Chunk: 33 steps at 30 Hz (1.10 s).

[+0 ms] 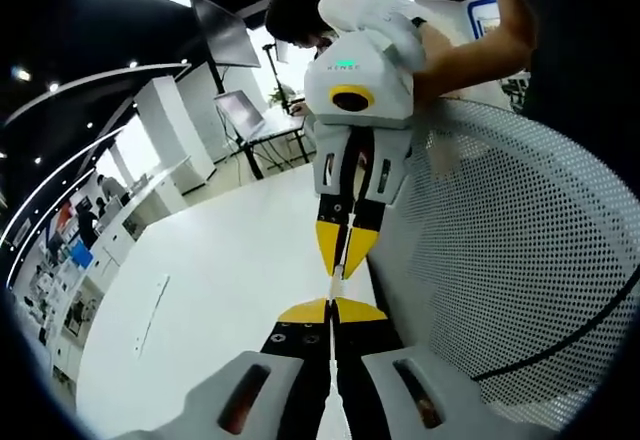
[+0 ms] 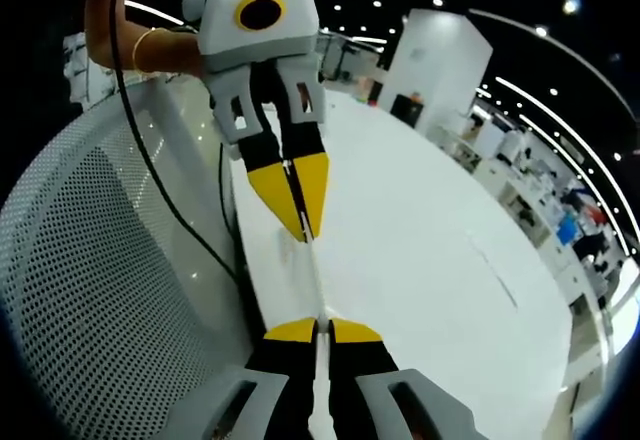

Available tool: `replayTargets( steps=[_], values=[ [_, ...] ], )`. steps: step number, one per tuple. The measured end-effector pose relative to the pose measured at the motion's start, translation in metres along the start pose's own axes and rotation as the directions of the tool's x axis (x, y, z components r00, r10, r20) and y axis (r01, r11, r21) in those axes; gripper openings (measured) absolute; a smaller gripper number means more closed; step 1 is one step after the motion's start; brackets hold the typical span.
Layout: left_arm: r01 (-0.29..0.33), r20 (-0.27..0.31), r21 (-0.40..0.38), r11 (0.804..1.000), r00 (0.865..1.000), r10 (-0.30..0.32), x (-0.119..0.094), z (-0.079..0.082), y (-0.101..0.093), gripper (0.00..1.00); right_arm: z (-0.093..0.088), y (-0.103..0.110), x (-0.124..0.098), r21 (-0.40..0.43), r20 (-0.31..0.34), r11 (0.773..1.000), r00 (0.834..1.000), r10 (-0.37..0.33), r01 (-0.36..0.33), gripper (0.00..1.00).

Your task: Open the resealable bag by pulling the two sides of the seal apart until the entire bag opening is separated and visibly accessible.

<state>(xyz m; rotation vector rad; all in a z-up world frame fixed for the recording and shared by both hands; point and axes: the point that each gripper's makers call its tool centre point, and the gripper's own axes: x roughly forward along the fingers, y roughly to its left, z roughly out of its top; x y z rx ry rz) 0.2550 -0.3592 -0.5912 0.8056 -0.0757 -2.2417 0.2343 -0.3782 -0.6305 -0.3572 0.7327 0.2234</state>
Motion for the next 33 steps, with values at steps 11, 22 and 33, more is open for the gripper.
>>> replayTargets(
  steps=[11,22,33],
  values=[
    [0.027,0.003,0.006,1.0,1.0,-0.027,0.007,-0.001,-0.003,0.0,-0.007,0.001,0.0,-0.042,-0.046,0.999,0.999,-0.006,0.004,0.0],
    [0.061,0.003,0.019,0.998,0.998,-0.061,0.021,0.006,-0.01,0.05,-0.005,0.003,0.001,-0.061,-0.043,0.998,0.999,0.006,-0.009,0.0],
    [0.072,-0.037,0.037,0.997,0.997,-0.071,0.031,0.004,-0.01,0.02,-0.002,0.006,0.0,-0.075,-0.026,0.997,1.0,0.01,-0.012,0.0]
  ],
)
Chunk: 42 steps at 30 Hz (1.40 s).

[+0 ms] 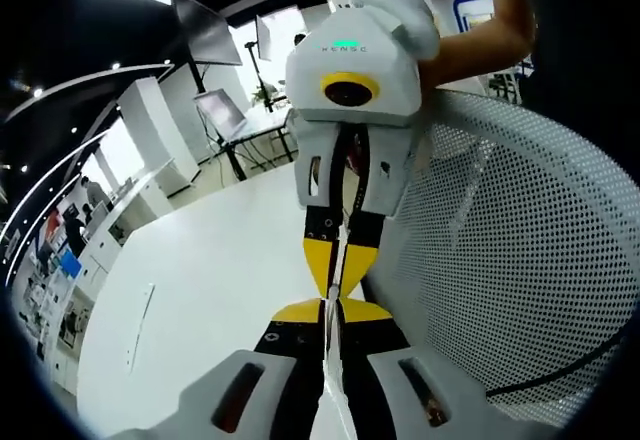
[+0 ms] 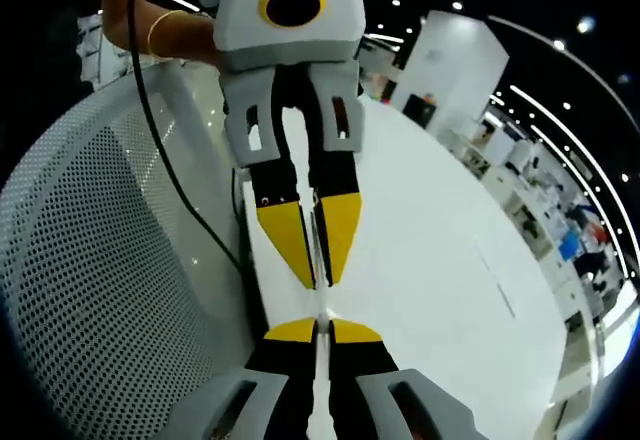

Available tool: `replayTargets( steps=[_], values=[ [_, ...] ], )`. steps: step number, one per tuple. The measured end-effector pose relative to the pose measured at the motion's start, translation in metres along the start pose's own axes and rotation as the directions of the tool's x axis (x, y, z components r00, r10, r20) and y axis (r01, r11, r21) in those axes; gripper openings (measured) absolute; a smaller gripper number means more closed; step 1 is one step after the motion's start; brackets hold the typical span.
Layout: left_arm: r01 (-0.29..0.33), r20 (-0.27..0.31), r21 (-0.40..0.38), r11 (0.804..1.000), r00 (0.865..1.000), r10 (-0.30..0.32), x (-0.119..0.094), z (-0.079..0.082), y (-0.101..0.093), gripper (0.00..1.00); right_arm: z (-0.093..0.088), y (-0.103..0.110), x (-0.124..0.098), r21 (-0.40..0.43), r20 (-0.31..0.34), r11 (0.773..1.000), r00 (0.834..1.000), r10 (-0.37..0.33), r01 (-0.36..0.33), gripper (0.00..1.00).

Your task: Open the resealable bag by pulling the two sides of the seal apart until the entire bag opening is separated and visibly accessible.

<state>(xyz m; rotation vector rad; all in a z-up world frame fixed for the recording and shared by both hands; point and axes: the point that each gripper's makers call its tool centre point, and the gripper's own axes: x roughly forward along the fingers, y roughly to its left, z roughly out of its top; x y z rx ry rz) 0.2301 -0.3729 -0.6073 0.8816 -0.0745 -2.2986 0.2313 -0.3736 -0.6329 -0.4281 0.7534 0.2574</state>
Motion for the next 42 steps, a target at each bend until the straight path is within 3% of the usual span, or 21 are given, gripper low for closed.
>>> replayTargets(
  steps=[17,24,28,42],
  values=[
    [0.003,0.003,-0.001,1.0,1.0,-0.003,0.006,-0.001,-0.002,0.0,0.0,0.0,0.001,-0.011,-0.007,1.0,1.0,0.003,-0.003,0.0],
    [-0.016,0.011,-0.005,1.0,1.0,0.017,0.001,0.0,-0.002,0.0,0.005,0.001,0.001,0.027,0.029,1.0,1.0,0.011,-0.011,0.0],
    [-0.062,0.014,0.013,0.998,0.998,0.062,-0.006,0.002,-0.001,0.0,0.01,-0.001,-0.001,0.049,0.063,0.999,0.998,0.002,-0.005,0.0],
    [-0.072,0.021,-0.027,0.997,0.997,0.073,-0.009,0.001,0.001,0.0,0.004,-0.002,0.001,0.051,0.031,0.999,1.0,0.001,-0.003,0.0]
  ],
)
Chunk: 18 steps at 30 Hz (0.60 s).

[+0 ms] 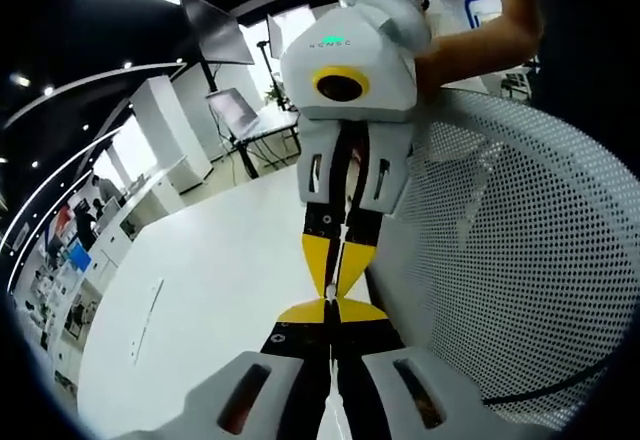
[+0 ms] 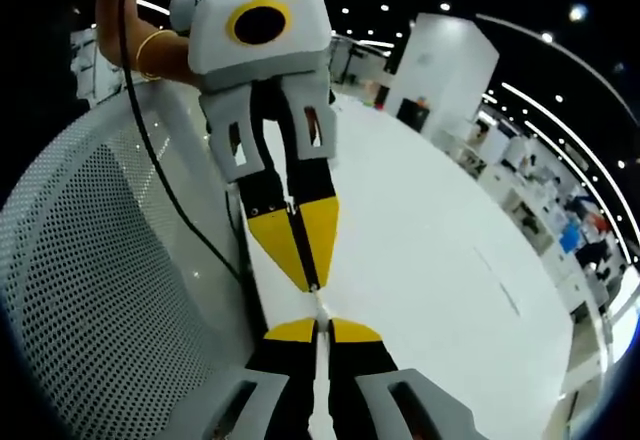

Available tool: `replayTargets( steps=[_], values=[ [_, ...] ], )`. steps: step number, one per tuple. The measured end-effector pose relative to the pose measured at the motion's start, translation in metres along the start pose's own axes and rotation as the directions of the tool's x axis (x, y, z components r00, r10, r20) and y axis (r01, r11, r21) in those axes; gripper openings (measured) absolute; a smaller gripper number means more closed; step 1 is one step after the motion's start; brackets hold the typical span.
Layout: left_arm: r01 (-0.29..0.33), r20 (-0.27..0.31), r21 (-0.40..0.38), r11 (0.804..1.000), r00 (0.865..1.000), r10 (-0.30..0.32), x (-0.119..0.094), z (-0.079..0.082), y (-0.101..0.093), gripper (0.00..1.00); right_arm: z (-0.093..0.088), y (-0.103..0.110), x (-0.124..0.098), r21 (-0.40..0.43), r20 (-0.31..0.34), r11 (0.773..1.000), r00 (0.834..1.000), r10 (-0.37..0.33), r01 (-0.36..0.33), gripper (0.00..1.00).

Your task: Open the resealable bag by pulling the two sides of the seal apart until the entire bag opening is separated and visibly accessible.

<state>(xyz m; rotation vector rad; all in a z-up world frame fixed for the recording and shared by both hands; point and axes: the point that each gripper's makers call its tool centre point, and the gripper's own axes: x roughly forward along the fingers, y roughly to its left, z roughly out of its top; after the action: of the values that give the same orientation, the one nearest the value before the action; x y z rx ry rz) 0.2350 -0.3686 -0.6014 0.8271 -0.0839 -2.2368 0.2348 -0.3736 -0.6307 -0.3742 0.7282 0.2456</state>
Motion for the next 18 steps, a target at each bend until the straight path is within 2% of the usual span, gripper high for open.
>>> replayTargets(
  steps=[5,7,18],
  values=[
    [-0.001,0.0,-0.01,1.0,1.0,0.001,-0.006,-0.001,0.001,0.0,-0.009,-0.002,0.001,-0.029,-0.051,1.0,0.999,-0.012,0.011,0.0],
    [-0.004,0.009,-0.024,1.0,1.0,0.005,-0.009,-0.002,0.001,0.0,-0.007,-0.002,0.001,-0.017,-0.036,1.0,0.999,-0.008,0.007,0.0],
    [-0.018,0.021,-0.04,0.999,1.0,0.019,-0.016,-0.003,0.004,0.0,-0.009,-0.004,0.0,0.004,-0.042,1.0,0.999,-0.012,0.013,0.0]
  ],
)
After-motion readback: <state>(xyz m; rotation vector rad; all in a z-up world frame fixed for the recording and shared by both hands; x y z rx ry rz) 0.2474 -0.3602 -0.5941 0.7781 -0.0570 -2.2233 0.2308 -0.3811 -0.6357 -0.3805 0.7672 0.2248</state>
